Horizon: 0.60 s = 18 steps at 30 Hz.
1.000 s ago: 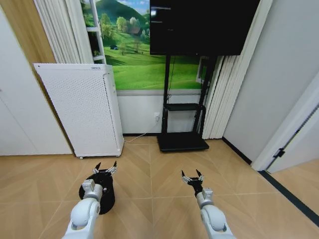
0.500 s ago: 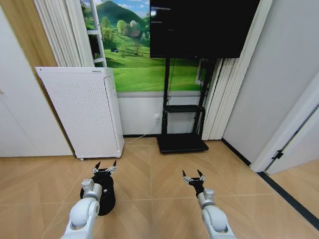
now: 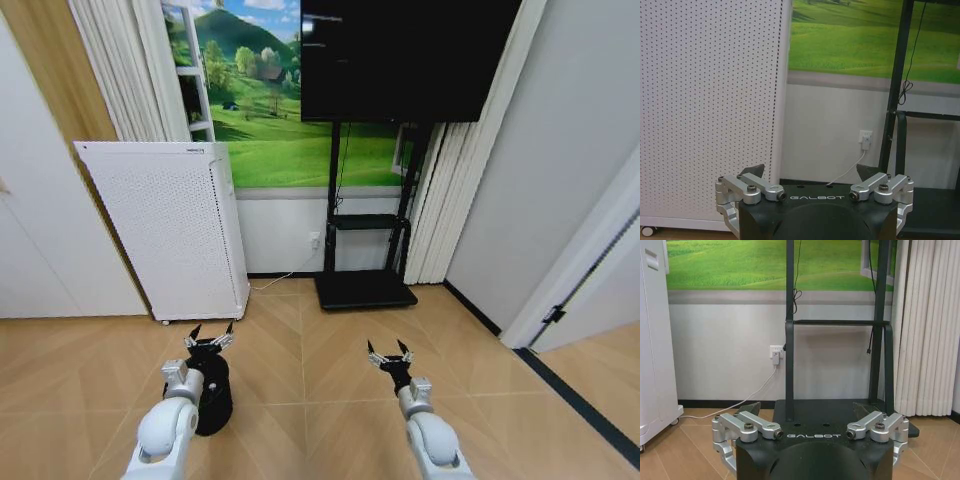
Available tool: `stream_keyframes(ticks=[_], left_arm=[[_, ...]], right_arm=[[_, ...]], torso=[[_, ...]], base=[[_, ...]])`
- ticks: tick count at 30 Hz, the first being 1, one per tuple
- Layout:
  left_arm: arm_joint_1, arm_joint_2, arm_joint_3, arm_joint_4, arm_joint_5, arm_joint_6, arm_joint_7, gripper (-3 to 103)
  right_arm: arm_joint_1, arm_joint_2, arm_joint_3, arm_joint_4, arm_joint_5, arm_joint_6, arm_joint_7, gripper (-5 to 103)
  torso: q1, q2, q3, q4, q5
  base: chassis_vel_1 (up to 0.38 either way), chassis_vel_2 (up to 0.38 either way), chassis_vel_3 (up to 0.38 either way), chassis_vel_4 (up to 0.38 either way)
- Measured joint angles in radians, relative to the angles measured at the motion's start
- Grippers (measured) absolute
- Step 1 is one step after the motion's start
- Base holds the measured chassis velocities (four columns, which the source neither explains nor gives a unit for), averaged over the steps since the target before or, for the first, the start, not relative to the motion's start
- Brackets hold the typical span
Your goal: Pick up the trash bin and place the garbage on the floor into it.
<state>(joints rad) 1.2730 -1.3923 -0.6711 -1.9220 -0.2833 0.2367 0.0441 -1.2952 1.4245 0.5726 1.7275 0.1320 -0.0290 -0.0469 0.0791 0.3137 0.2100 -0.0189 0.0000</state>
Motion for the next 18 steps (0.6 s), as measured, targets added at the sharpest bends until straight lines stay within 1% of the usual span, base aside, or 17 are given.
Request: stream_keyframes(ticks=[5,10,11,14,17,18], left_arm=[[0.008,0.003,-0.004,-0.007,-0.001,0.0,0.002,100],[0.01,0.003,-0.004,-0.008,-0.001,0.0,0.002,100],[0.015,0.003,-0.005,-0.011,-0.002,0.0,0.003,100],[0.016,0.004,-0.006,-0.013,-0.003,0.001,0.003,100],[0.016,0.008,-0.006,-0.014,-0.009,0.004,0.003,100],[0.014,0.012,-0.006,-0.015,-0.014,0.006,0.003,100]], right_arm=[[0.009,0.001,-0.001,0.0,0.011,0.0,-0.003,100],[0.011,0.0,-0.002,0.0,0.014,-0.001,-0.004,100],[0.022,-0.001,-0.003,0.001,0.021,-0.003,-0.006,100],[0.027,-0.002,-0.005,0.003,0.029,-0.005,-0.008,100],[0.032,-0.002,-0.006,0.012,0.042,-0.022,-0.001,100],[0.034,-0.001,-0.006,0.02,0.053,-0.037,0.012,100]], torso=[[0.006,0.02,0.013,0.0,0.0],[0.007,0.022,0.015,0.0,0.0],[0.01,0.033,0.023,0.0001,0.0],[0.013,0.04,0.028,0.0001,0.0],[0.016,0.05,0.035,0.0001,0.0],[0.019,0.06,0.041,0.0001,0.0]], base=[[0.0,0.0,0.0,0.0],[0.0,0.0,0.0,0.0],[0.0,0.0,0.0,0.0],[0.0,0.0,0.0,0.0],[0.0,0.0,0.0,0.0],[0.0,0.0,0.0,0.0]])
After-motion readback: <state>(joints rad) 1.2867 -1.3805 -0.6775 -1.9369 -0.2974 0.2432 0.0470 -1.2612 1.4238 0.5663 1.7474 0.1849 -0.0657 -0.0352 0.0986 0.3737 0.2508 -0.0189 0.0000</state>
